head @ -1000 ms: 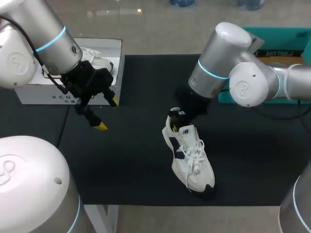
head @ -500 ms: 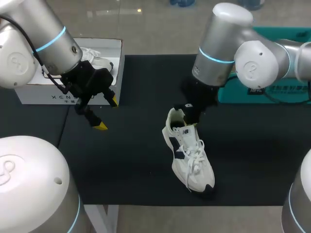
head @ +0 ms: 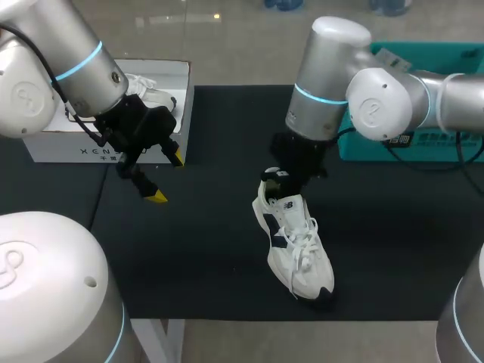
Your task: Take the shoe out of the shoebox, open the shoe tongue, remove and reinsert the insole, then place the shoe into the shoebox
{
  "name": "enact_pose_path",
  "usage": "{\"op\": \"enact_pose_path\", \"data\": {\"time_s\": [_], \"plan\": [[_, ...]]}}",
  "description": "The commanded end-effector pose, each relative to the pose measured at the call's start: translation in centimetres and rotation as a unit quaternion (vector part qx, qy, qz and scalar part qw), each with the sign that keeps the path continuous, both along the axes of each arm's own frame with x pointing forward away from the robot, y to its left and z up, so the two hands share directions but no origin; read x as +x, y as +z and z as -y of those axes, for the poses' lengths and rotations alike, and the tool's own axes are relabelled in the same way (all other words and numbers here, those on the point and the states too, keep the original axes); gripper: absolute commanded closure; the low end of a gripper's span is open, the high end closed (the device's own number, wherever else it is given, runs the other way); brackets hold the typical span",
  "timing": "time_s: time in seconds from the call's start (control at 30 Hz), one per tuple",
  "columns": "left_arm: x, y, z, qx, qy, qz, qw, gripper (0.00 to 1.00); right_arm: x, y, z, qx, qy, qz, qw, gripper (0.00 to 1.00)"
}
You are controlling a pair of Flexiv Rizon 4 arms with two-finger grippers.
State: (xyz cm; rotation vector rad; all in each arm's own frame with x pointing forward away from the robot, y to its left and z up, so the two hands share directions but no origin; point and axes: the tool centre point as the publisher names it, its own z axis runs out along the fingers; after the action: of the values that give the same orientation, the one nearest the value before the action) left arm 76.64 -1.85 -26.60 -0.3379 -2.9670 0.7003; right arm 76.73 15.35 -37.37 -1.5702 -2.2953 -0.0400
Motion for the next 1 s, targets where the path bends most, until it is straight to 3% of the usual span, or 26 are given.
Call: {"op": "enact_pose_path", "data": {"time_s": [0.03, 0.07, 0.1, 0.13, 0.63, 1.0], "plan": [[0.0, 0.0, 0.0, 0.001, 0.000, 0.000, 1.000, 0.00, 0.3, -0.8, -0.1, 0.003, -0.001, -0.008, 1.000, 0.90], [0.0, 0.0, 0.0, 0.001, 0.000, 0.000, 1.000, 0.00, 0.3, -0.6, -0.1, 0.003, -0.001, -0.008, 1.000, 0.60], [0.0, 0.0, 0.0, 0.001, 0.000, 0.000, 1.000, 0.00, 0.3, -0.5, -0.1, 0.003, -0.001, -0.008, 1.000, 0.06], [0.0, 0.0, 0.0, 0.001, 0.000, 0.000, 1.000, 0.00, 0.3, -0.4, -0.1, 0.003, -0.001, -0.008, 1.000, 0.00], [0.0, 0.0, 0.0, 0.001, 0.000, 0.000, 1.000, 0.00, 1.0, 0.2, -0.4, 0.003, 0.014, 0.002, 1.000, 0.00], [0.0, 0.0, 0.0, 0.001, 0.000, 0.000, 1.000, 0.00, 3.1, 6.5, -0.3, -0.016, 0.017, 0.084, 0.996, 0.00]]}}
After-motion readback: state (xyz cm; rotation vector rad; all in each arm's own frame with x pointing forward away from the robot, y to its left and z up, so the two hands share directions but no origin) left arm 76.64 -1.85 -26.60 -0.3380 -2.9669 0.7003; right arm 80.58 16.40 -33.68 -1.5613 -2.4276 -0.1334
